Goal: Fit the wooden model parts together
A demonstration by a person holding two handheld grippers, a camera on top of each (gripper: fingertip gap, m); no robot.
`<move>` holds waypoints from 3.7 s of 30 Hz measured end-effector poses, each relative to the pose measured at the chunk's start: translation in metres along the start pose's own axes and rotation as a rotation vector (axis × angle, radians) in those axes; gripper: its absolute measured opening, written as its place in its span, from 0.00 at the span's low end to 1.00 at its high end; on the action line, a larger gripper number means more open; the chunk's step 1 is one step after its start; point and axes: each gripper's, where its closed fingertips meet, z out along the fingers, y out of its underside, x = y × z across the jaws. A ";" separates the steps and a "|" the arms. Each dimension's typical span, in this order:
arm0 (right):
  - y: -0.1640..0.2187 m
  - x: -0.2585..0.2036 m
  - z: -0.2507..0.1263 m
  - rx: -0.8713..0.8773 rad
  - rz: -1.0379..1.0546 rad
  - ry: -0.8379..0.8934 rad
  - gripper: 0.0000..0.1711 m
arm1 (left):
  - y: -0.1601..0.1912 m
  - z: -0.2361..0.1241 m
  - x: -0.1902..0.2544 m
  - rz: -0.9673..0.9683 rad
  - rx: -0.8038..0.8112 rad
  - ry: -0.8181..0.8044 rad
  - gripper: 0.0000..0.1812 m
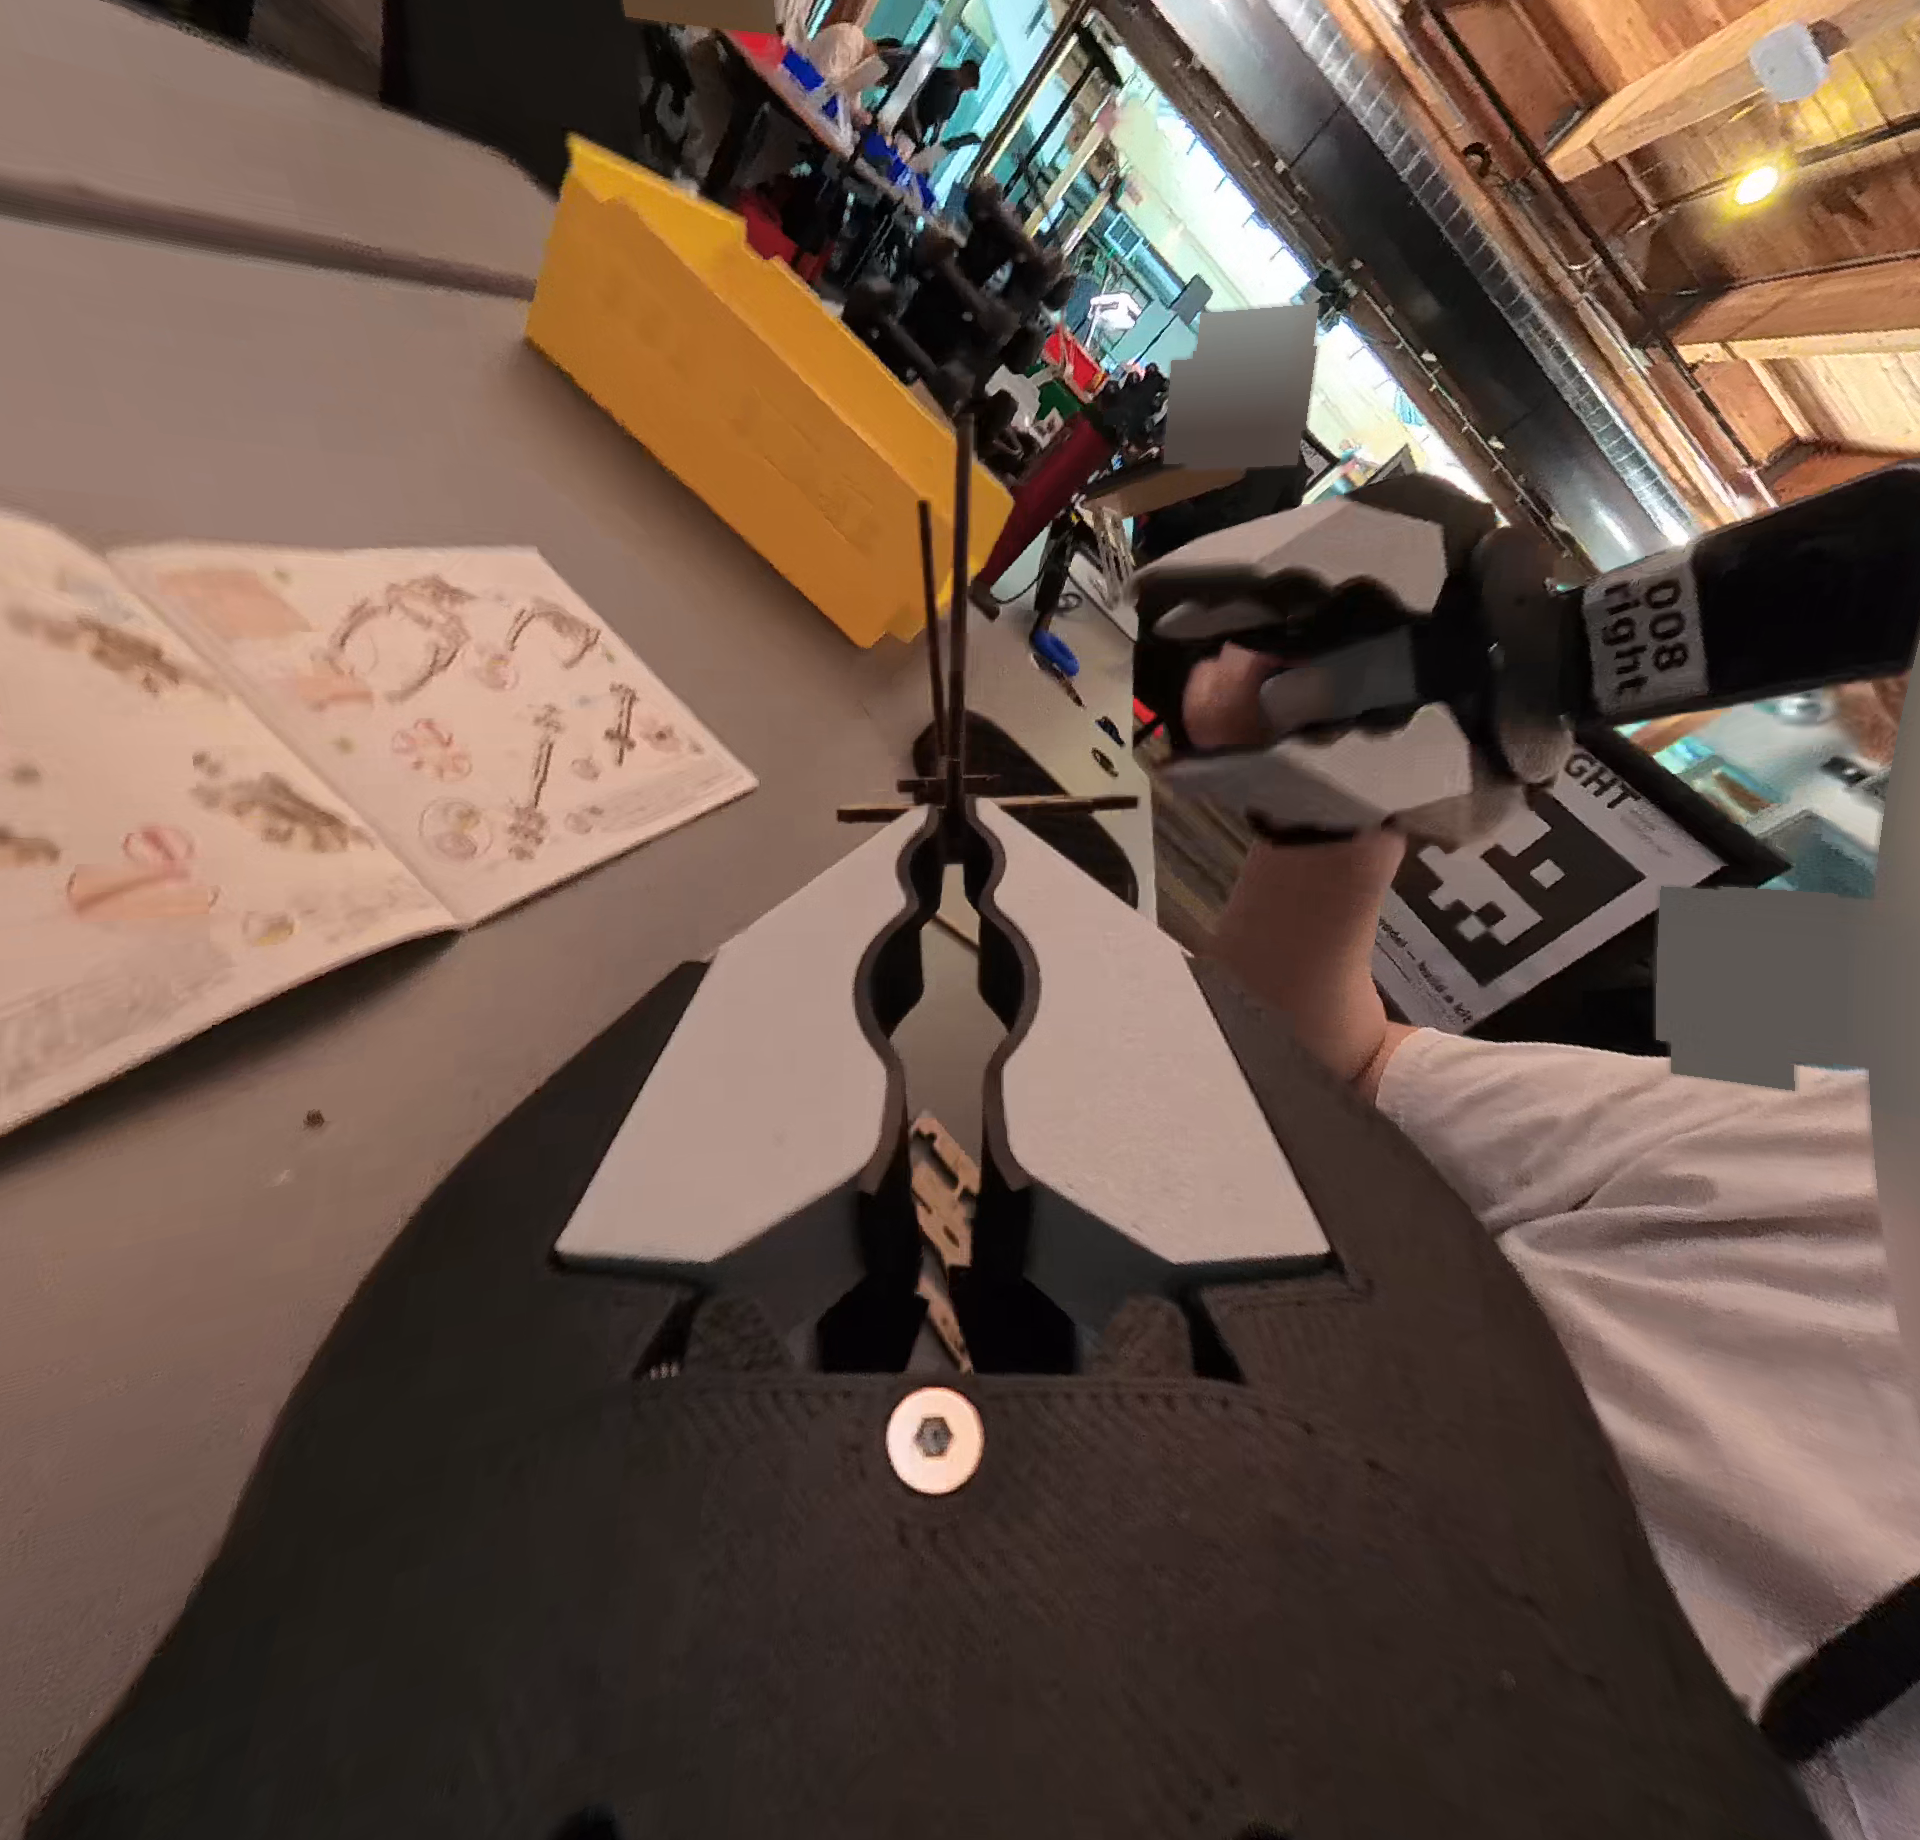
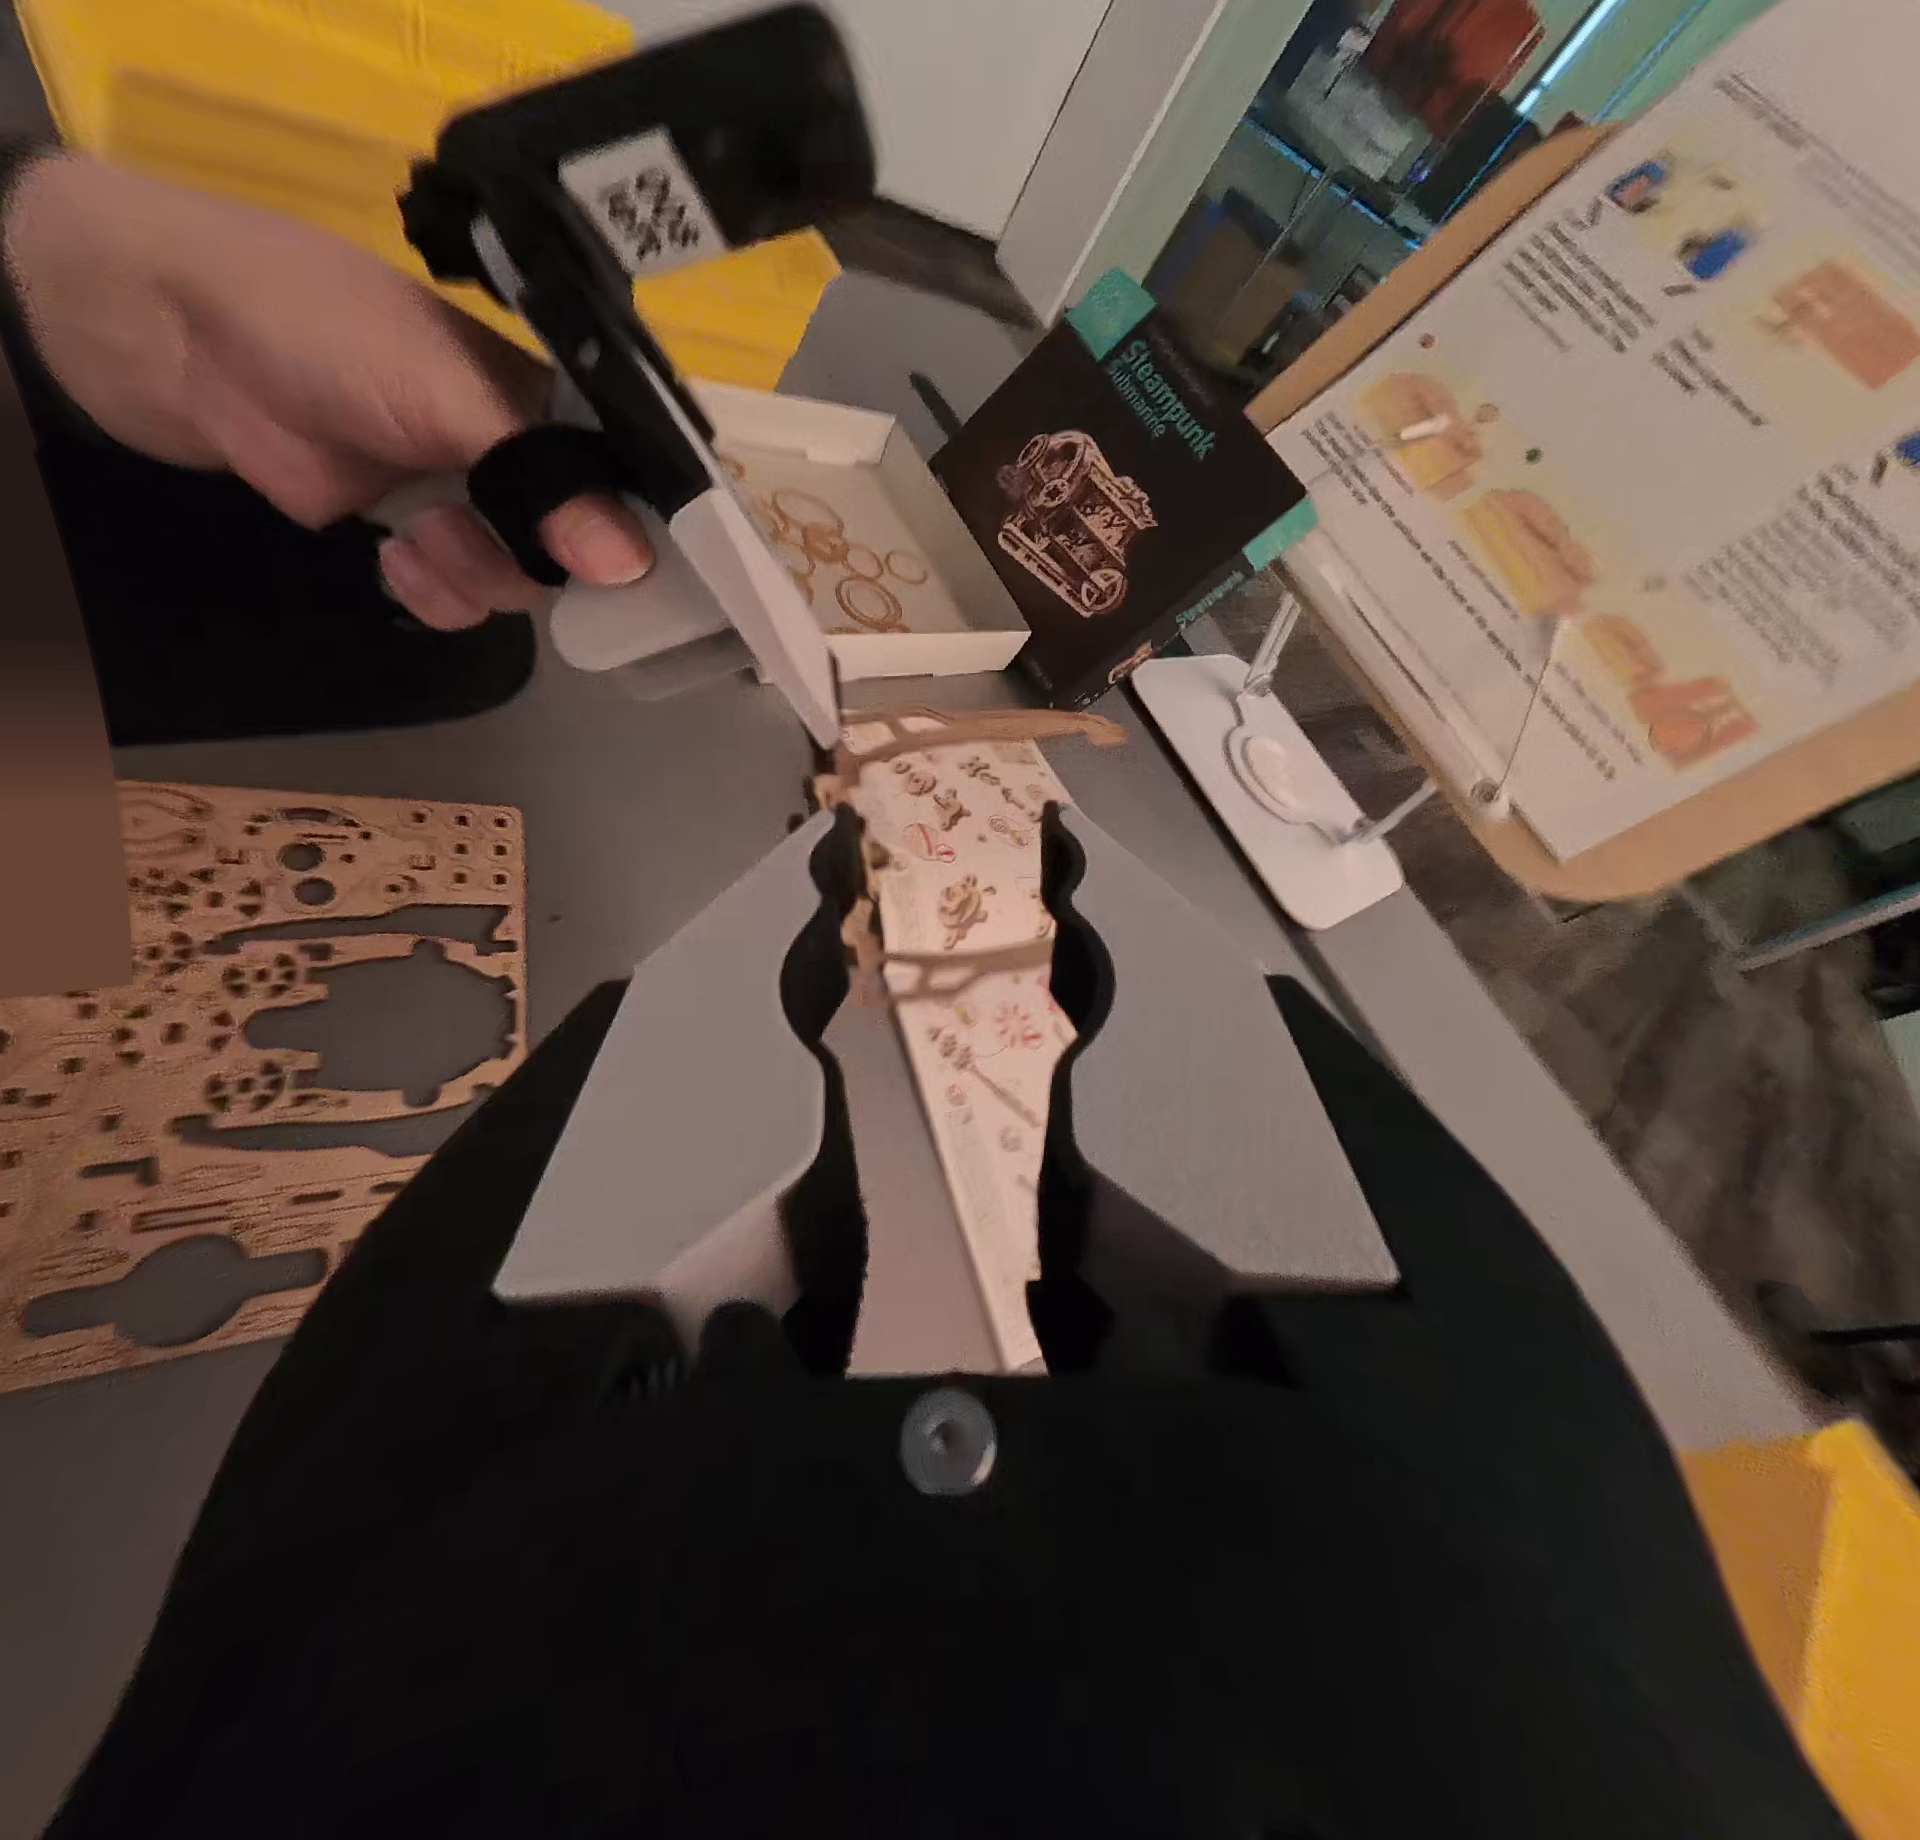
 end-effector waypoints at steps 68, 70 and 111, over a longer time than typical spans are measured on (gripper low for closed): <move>0.099 -0.027 0.013 0.089 0.151 -0.465 0.15 | 0.055 0.008 -0.038 0.240 -0.404 -0.015 0.00; 0.104 -0.016 0.014 0.069 0.233 -0.467 0.15 | 0.067 0.005 -0.038 0.268 -0.565 -0.002 0.00; 0.085 0.076 -0.013 0.507 0.743 -0.407 0.13 | -0.021 0.068 -0.004 -0.015 0.220 0.309 0.00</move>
